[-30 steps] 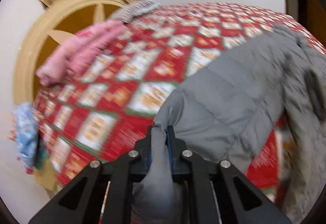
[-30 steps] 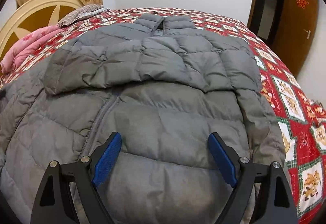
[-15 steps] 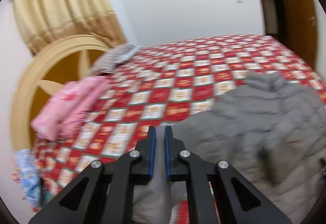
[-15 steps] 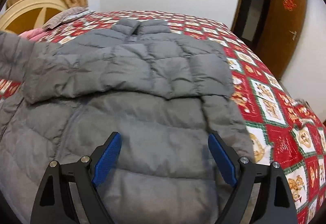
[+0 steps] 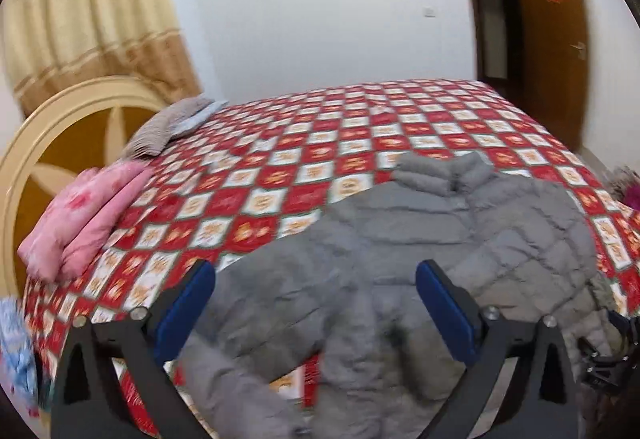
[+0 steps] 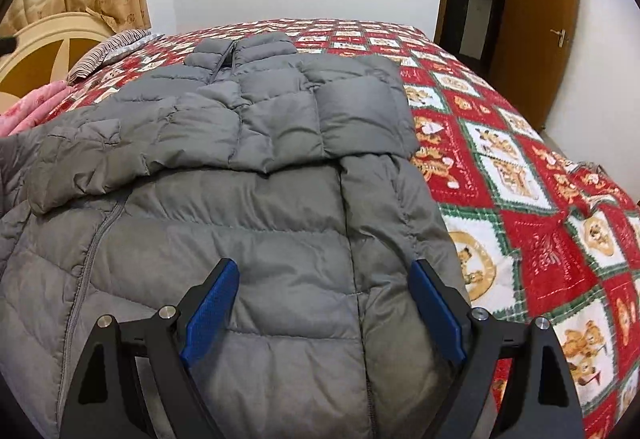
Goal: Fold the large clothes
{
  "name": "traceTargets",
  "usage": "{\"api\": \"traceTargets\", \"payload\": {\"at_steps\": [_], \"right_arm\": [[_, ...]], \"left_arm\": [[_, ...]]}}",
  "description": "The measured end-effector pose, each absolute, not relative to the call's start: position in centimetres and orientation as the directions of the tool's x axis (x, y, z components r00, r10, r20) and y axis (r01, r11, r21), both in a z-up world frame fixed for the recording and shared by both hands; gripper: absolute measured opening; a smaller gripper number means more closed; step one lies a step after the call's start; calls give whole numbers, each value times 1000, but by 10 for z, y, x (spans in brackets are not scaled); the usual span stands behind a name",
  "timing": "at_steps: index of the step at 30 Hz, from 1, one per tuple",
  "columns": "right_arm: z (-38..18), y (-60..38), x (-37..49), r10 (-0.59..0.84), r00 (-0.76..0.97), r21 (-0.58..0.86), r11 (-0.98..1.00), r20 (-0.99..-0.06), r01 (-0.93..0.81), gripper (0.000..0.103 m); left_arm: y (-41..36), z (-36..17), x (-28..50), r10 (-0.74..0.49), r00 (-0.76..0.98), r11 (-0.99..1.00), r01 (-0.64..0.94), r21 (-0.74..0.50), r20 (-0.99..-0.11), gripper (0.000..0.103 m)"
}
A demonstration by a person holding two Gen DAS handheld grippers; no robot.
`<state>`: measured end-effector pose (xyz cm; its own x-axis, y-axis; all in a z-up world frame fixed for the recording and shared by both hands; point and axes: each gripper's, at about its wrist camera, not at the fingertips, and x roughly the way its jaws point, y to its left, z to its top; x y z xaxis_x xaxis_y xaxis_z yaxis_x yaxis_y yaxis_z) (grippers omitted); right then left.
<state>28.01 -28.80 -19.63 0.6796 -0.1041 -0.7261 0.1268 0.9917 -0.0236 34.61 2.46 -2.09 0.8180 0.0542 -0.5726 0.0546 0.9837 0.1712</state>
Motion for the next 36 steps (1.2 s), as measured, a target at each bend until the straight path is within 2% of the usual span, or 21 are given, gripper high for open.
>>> {"api": "traceTargets", "payload": {"at_steps": [6,11,16,18,19,20,21,23,30,33,36], "right_arm": [[-203,-282,287,-113,656,-53,992,-746,110,91],[-204,-280,286,-125,658,-68,991,-742,112,91],[-204,-279,285,-136,660,-81,990,-739,114,91],[-204,-279,285,-135,661,-78,990,-738,115,91],[-204,-279,284,-133,662,-76,990,-738,115,91],[-204,-280,283,-129,664,-70,991,-737,115,91],[-204,-281,282,-125,665,-64,991,-736,116,91],[-204,-281,281,-122,670,-59,991,-732,116,91],[-205,-280,281,-125,671,-63,991,-731,116,91],[-205,-280,281,-125,672,-63,991,-730,116,91],[-205,-281,281,-123,672,-61,991,-730,116,91]], "left_arm": [[72,-65,317,171,745,975,-33,221,-645,103],[67,-99,297,218,706,972,-96,213,-674,103],[45,-133,312,361,666,926,-170,338,-653,103],[52,-143,319,390,632,917,-196,349,-669,86],[61,-145,320,359,617,932,-192,309,-700,54],[70,-145,320,339,606,940,-190,283,-719,31],[78,-143,320,339,602,941,-194,278,-723,30],[92,-132,317,353,613,935,-212,283,-707,18],[131,-49,312,363,704,931,-250,265,-610,15],[114,-12,308,315,761,946,-199,258,-567,15],[81,10,312,211,791,970,-98,221,-574,15]]}}
